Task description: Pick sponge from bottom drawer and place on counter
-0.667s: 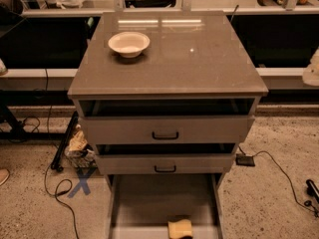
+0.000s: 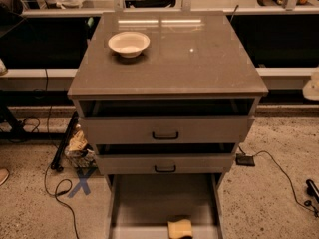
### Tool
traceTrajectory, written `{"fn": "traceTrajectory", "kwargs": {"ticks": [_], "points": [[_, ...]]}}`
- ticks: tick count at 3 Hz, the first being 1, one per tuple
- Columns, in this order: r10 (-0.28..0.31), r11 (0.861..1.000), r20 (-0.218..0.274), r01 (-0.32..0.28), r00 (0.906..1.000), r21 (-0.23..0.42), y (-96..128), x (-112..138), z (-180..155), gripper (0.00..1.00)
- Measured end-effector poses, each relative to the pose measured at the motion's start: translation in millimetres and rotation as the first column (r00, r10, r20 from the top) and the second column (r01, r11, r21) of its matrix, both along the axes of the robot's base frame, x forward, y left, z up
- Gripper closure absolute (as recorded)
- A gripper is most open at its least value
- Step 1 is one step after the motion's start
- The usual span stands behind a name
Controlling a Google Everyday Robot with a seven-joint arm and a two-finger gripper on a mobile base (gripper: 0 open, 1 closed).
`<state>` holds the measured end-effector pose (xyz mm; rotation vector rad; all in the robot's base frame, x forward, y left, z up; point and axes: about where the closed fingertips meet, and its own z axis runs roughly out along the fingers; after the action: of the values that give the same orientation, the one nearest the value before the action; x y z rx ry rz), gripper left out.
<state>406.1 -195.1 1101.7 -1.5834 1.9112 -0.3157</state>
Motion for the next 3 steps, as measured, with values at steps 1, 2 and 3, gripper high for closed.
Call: {"fn": "traceTrajectory", "kwargs": {"ticks": [1,2,3], "points": [[0.057,0.988,-0.118,-0.039,0.9914,0.151,-43.7,21.2,-79.9,0.00],[0.097,0.964,-0.186,-0.046,0.9777,0.263,-69.9,28.1,-134.5,0.00],[0.153,0.921,-0.247,-0.047,0.9567,0.388,-78.1,20.3,-192.0,0.00]]}}
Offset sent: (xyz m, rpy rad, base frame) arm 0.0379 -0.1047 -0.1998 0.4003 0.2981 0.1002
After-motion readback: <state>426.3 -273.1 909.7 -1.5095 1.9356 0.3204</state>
